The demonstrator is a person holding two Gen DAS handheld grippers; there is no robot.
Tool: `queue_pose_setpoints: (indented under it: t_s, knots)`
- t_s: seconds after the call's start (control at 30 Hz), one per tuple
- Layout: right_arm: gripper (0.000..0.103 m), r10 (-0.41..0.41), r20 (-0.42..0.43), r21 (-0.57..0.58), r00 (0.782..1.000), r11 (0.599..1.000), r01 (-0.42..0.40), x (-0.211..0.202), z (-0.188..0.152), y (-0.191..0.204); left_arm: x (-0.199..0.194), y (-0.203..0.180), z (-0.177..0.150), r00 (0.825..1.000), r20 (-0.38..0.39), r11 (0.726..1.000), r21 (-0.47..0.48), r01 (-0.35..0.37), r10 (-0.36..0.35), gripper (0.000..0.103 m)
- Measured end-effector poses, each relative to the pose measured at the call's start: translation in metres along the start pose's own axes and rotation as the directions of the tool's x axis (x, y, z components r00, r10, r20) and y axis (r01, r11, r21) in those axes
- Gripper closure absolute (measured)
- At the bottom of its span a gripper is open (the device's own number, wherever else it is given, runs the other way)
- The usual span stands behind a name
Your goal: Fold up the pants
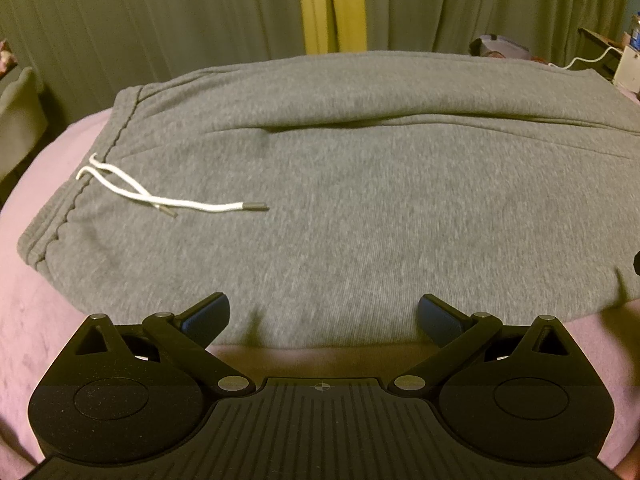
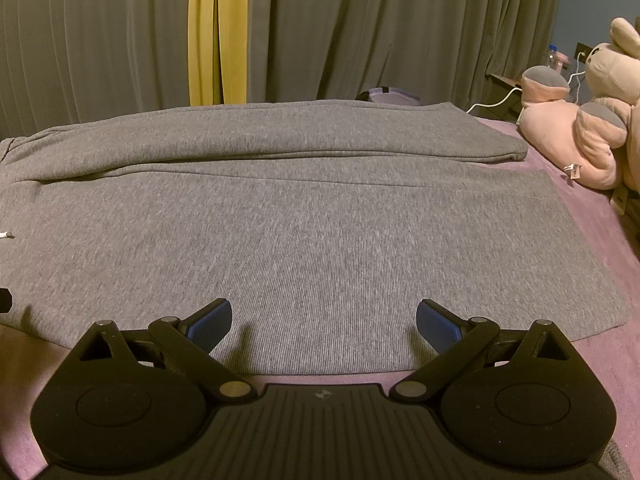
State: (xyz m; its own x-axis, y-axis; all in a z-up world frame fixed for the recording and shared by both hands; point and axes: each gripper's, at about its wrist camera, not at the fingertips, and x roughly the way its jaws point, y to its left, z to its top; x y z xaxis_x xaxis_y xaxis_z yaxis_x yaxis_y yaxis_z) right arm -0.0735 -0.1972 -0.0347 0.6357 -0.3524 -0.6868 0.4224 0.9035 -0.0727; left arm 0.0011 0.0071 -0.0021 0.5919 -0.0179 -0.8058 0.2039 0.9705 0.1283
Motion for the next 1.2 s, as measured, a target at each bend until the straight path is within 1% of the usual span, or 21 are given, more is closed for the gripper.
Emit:
queue_pose_setpoints:
  t_s: [1.2]
  knots:
    - [0.004,-0.008,-0.010,-0.020,1.000,1.000,0.008,0.0006,-0.0015,0.0027,0.0012,-0.0005,-0.0028,1.000,-0.010,1.000,0.002,-0.002,0.002,0.000]
